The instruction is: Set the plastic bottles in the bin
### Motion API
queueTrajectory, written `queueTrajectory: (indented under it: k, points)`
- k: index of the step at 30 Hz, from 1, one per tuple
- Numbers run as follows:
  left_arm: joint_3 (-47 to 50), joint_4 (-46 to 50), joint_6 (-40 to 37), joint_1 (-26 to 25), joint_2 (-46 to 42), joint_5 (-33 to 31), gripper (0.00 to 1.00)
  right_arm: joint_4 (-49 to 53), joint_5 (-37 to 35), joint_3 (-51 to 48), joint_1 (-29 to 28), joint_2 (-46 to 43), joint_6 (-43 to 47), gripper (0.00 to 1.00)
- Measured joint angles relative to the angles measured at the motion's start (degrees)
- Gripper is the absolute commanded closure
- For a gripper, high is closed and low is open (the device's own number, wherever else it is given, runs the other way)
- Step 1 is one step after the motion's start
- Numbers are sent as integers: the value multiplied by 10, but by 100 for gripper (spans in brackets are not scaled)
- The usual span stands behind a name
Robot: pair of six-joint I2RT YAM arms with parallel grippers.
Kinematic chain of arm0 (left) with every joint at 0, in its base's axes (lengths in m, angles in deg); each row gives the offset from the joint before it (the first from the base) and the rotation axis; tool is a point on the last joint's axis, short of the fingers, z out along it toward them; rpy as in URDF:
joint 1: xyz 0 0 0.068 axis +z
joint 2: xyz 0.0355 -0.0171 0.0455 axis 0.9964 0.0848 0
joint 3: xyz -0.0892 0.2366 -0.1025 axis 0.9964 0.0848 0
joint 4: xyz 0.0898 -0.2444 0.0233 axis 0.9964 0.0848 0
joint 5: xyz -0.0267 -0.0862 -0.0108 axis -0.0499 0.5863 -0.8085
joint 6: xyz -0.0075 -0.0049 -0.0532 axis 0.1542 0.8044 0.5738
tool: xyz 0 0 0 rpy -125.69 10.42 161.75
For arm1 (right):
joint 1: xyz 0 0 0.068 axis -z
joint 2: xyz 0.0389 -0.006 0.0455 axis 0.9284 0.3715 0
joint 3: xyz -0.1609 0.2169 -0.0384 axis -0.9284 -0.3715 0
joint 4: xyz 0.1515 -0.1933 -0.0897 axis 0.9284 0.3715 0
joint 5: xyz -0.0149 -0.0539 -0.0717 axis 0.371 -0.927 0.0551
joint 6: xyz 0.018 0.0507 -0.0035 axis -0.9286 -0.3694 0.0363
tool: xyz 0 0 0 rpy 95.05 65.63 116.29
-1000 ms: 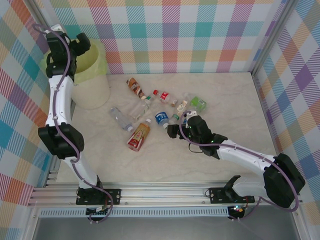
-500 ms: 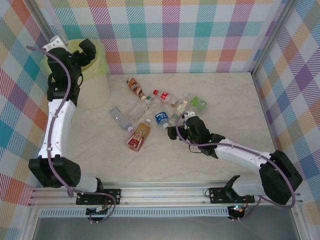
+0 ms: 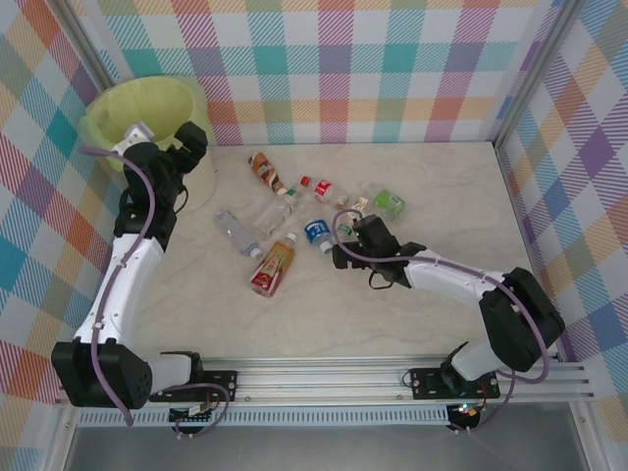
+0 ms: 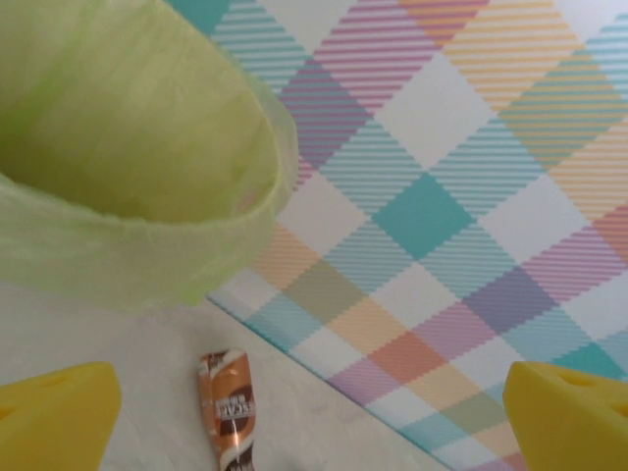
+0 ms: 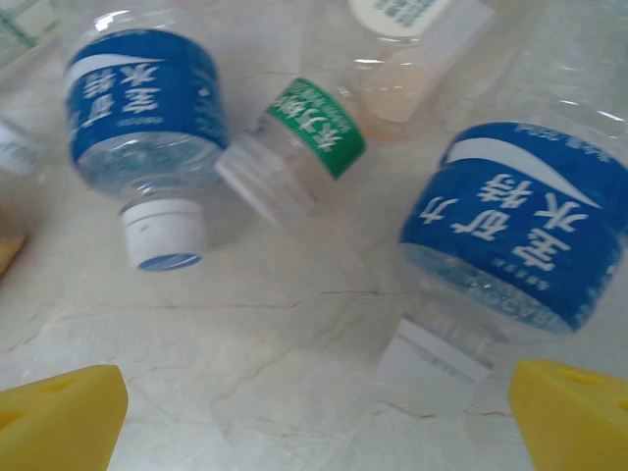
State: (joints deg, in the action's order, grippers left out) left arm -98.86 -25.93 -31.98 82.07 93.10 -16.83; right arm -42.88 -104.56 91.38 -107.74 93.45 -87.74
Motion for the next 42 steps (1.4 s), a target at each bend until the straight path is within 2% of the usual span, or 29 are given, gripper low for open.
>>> queueTrajectory:
  k: [5,8,19,36,42]
  points:
    - [40,11,8,-28,-17,9,0,37,-39,17,2,38,-101,2]
    - [57,21,8,-29,-21,12,0,49,-56,17,2,58,-147,9]
    - [86,64,5,-29,-50,12,0,21,-124,2,2,85,-238,26]
    - [92,89,3,-29,-51,21,0,-47,-159,-48,2,98,-245,53]
    - [92,89,1,-29,-46,48,0,-72,-159,-79,2,68,-224,71]
